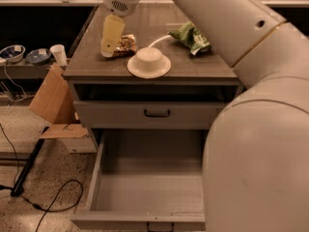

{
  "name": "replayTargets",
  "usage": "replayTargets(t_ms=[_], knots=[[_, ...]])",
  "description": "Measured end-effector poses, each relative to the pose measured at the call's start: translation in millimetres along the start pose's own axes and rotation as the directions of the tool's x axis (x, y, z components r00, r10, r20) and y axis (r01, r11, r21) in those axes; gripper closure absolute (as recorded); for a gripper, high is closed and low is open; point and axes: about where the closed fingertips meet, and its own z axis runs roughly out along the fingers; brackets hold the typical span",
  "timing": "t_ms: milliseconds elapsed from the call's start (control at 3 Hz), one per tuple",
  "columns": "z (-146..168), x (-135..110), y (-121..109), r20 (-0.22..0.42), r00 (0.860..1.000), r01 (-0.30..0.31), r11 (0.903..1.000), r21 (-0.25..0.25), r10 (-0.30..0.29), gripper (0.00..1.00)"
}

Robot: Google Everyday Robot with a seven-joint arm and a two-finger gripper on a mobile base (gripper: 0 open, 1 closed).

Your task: Place orange can into middle drawer

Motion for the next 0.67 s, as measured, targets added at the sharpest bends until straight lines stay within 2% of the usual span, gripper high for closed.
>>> replayTargets(t_ms=[667], knots=[[64.7,-20.4,-10.5,0.018,1.0,-0.005,0.9982,-0.06,0.006,0.0]])
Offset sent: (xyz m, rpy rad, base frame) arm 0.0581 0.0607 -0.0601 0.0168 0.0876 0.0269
